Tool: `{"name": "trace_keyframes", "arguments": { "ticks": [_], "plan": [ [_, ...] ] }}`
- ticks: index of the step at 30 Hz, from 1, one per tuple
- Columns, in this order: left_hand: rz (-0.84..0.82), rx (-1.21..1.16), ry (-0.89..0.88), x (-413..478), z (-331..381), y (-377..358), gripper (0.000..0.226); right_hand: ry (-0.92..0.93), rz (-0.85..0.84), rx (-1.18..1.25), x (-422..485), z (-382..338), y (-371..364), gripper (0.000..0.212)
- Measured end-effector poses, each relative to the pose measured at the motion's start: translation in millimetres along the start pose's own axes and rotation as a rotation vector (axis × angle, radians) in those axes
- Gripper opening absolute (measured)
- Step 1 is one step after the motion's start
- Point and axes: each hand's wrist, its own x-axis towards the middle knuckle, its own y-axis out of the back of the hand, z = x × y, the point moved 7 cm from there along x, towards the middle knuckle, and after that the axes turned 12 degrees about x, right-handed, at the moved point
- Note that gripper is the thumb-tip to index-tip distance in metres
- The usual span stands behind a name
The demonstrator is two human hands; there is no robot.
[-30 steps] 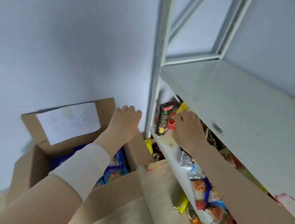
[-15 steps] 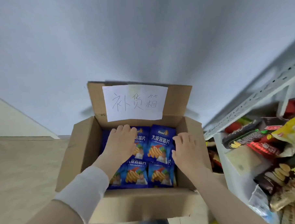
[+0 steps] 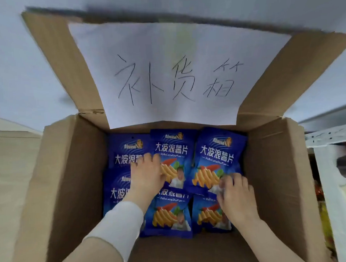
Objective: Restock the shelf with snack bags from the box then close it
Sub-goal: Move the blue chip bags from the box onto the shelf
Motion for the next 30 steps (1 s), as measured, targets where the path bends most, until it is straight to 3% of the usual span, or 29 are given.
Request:
{"name": "trace_keyframes", "arguments": {
  "ticks": [6,9,12,14,16,18,21,24,27,30],
  "plan": [
    [-0.077,-0.402,0.217,67,-4,-83,0.082,-0.545,0.063,0.551,40,47,-73,0.098],
    [0.005,-0.595,0.286,78,-7,-92,0.092,-0.63,0.107,0.668,44,48,-90,0.107],
    [-0.007,-0.798,0.381,86,-14,-97,0.087,-0.704,0.212,0.755,44,53,-88,0.113],
    [-0.049,-0.817,0.373,90,-15,-98,0.077,-0.781,0.235,0.772,40,61,-87,0.107],
    [-0.074,-0.849,0.328,90,-17,-97,0.061,-0.842,0.231,0.822,35,68,-89,0.086],
    [-0.1,-0.981,0.264,81,-13,-90,0.036,-0.846,0.212,0.955,28,68,-88,0.058],
    [-0.094,-1.084,0.218,60,-12,-73,0.013,-0.825,0.15,1.216,13,60,-84,0.034],
    [-0.081,-1.151,0.224,33,-13,-57,0.01,-0.789,0.068,1.389,-9,53,-74,0.031],
    [-0.078,-1.195,0.233,-6,-12,-40,0.012,-0.777,0.023,1.404,-41,52,-57,0.041],
    [-0.038,-1.284,0.265,-56,-16,-13,0.016,-0.758,0.022,1.398,-85,53,-23,0.037]
  ]
}}
